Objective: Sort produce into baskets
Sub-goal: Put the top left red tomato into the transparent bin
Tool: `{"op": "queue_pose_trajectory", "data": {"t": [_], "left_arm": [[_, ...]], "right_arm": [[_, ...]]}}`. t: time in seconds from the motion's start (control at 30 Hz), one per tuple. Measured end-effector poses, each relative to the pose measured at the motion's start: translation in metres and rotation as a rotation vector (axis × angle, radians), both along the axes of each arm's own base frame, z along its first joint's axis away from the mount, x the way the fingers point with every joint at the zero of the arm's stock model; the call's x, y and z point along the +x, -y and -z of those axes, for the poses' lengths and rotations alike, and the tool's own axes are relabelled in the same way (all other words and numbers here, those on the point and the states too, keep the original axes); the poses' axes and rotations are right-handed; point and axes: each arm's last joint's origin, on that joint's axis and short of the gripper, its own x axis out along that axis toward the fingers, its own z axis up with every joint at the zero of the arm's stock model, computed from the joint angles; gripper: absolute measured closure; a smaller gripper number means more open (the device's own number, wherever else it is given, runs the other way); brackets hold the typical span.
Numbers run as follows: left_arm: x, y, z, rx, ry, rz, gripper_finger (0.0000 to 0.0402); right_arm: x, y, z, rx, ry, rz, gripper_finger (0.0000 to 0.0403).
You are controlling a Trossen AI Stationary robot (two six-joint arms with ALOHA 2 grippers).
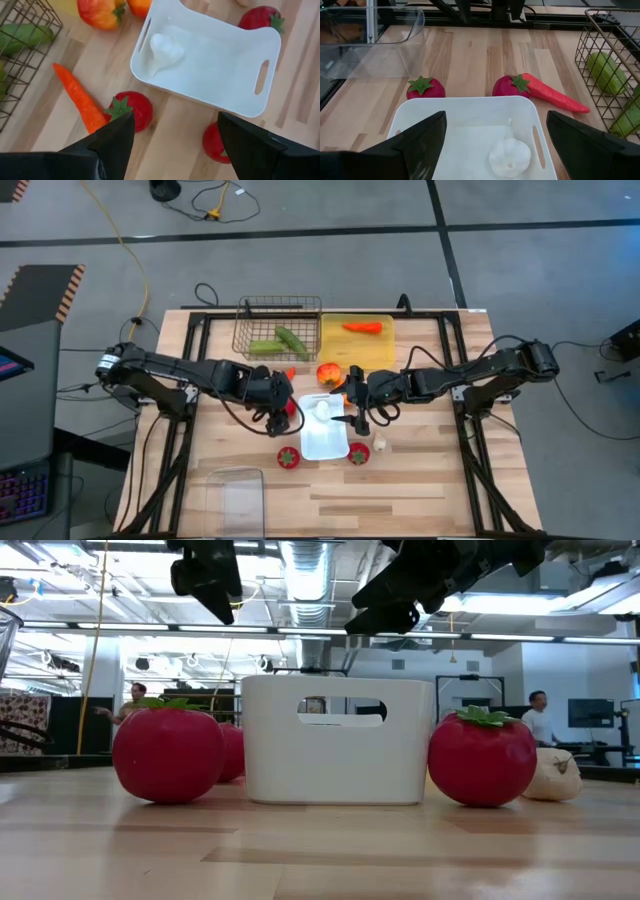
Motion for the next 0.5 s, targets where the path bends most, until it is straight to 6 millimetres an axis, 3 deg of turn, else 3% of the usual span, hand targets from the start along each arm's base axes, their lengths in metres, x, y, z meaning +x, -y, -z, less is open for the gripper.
{"op": "queue_pose_trajectory", "data": {"t": [0.27,0.5], "left_arm": [[0.001,-0.011,0.0,0.012,-0.004,-0.021,0.0076],[0.001,-0.017,0.0,0.134,-0.011,0.018,0.0014]], "right_arm": [[0.0,0.0,0.0,0.0,0.0,0.0,0.0031],[0.0,0.0,0.0,0.0,-0.002,0.0,0.0031]]}}
